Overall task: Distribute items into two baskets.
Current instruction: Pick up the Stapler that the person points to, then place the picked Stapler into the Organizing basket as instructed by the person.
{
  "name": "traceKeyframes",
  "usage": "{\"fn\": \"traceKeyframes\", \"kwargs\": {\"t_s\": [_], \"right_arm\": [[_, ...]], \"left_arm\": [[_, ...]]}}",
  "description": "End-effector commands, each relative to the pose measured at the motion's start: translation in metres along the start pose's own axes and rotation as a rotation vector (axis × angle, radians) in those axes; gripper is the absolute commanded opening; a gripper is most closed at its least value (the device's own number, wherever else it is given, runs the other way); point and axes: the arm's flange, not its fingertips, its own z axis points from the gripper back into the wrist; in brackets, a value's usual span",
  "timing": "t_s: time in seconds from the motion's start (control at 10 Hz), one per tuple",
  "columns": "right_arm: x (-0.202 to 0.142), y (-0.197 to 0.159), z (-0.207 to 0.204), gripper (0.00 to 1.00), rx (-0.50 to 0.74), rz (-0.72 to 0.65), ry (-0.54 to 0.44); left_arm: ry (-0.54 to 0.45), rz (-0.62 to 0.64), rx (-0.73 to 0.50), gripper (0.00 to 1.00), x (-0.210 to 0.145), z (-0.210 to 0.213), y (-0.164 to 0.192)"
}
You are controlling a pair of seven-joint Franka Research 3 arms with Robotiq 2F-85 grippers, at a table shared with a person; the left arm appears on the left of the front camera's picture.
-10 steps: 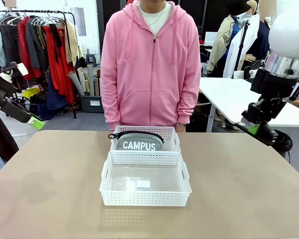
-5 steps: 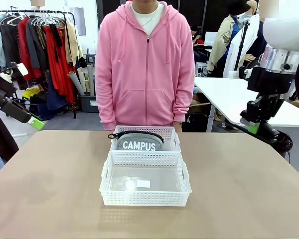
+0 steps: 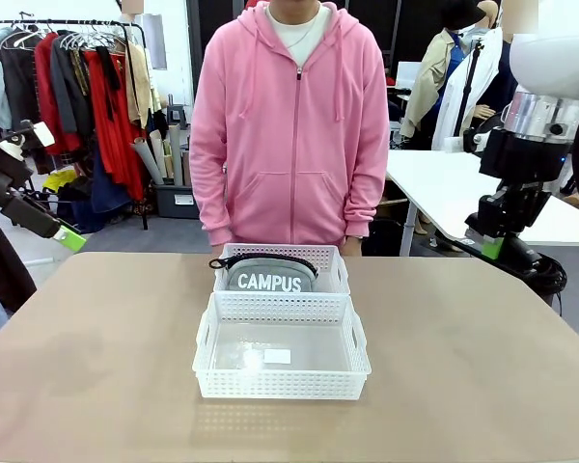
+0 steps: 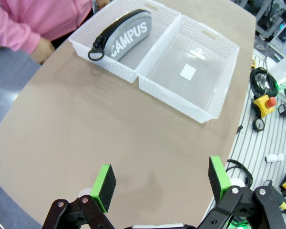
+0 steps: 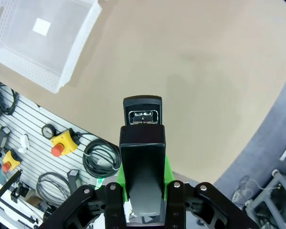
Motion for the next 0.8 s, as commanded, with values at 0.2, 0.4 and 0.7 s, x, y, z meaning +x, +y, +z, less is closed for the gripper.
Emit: {"fn": "traceKeyframes", "kwargs": {"t_s": [0.2, 0.4, 0.7], "right_arm": [[-0.0022, -0.0003, 0.0009, 0.00, -0.005, -0.002, -0.016], [-0.0022, -0.0003, 0.0009, 0.00, -0.005, -0.002, -0.016], [-0.0022, -0.0003, 0.0009, 0.00, -0.005, -0.002, -0.016]], "left_arm": [[0.011, 0.012, -0.001, 1.00, -0.0010, 0.0013, -0.0012], [0.011, 0.012, -0.001, 1.00, -0.0010, 0.0013, -0.0012], [0.011, 0.012, -0.001, 1.00, -0.0010, 0.0013, -0.0012]]}}
